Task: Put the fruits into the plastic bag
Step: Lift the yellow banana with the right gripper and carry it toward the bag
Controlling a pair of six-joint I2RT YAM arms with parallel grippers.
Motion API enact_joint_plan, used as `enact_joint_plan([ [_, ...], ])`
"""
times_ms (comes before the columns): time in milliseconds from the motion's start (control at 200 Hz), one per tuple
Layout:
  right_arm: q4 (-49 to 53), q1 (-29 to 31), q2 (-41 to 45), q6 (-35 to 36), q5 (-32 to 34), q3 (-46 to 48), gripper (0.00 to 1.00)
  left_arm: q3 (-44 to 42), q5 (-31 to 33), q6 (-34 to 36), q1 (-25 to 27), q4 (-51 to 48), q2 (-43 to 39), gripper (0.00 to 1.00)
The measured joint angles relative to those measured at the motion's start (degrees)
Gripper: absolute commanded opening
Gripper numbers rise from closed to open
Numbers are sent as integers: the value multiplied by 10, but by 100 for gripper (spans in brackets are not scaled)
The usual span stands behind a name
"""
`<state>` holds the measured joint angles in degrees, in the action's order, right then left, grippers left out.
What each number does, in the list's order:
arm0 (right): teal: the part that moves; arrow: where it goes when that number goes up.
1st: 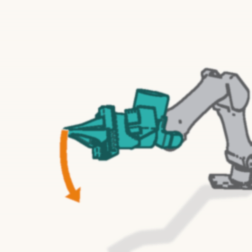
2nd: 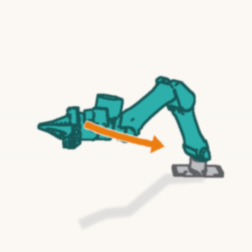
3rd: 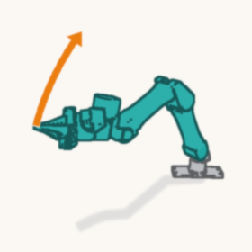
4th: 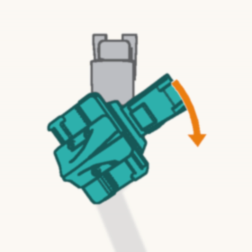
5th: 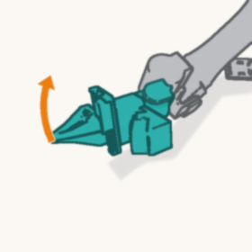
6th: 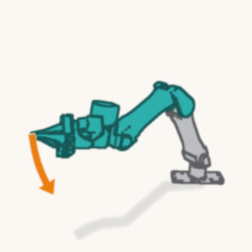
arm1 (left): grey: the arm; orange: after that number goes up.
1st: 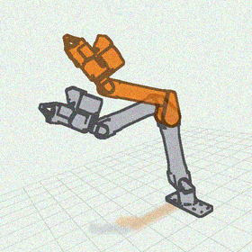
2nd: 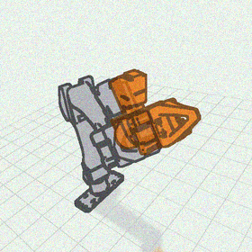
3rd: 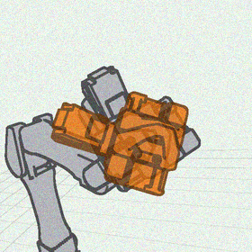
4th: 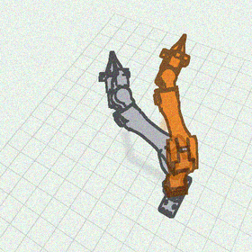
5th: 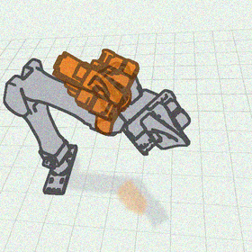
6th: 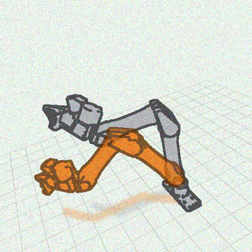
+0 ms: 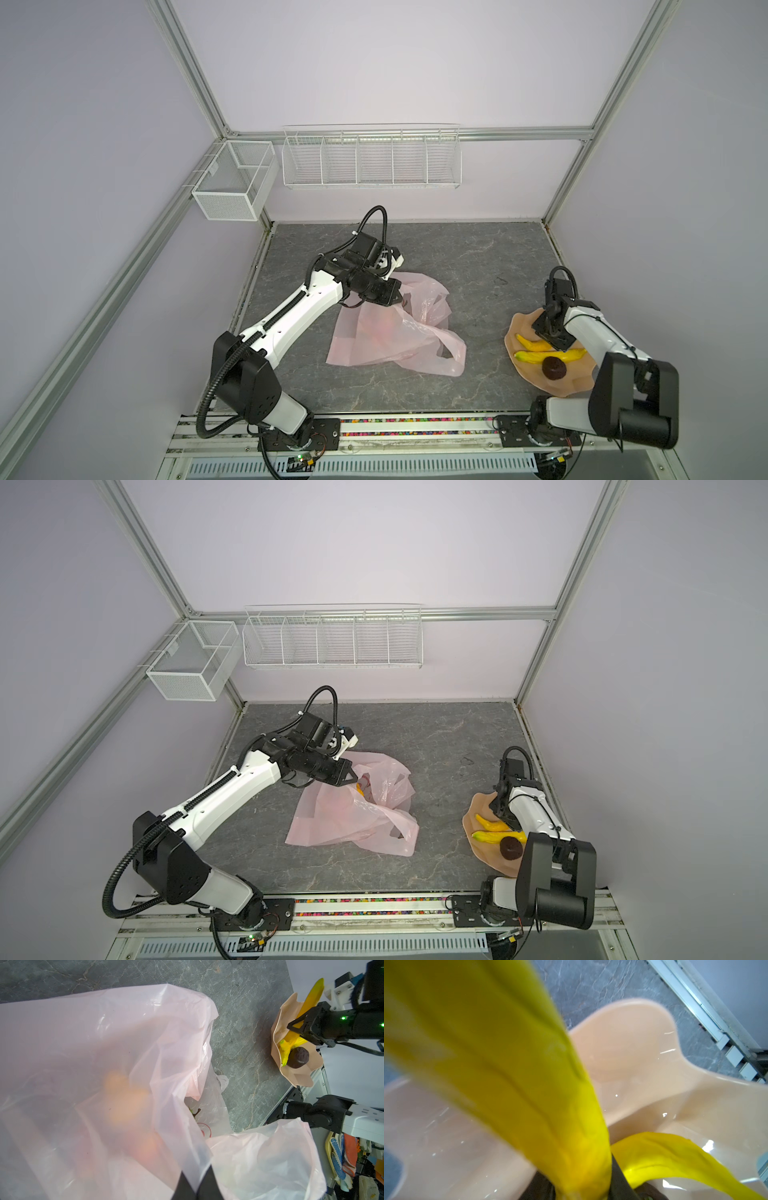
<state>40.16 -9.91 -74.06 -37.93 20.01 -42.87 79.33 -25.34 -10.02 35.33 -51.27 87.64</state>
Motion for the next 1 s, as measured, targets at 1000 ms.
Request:
enact_joint_plan([
  [1000, 22, 82, 176, -25, -125, -18, 16, 0, -2, -2, 10, 4, 0, 0],
])
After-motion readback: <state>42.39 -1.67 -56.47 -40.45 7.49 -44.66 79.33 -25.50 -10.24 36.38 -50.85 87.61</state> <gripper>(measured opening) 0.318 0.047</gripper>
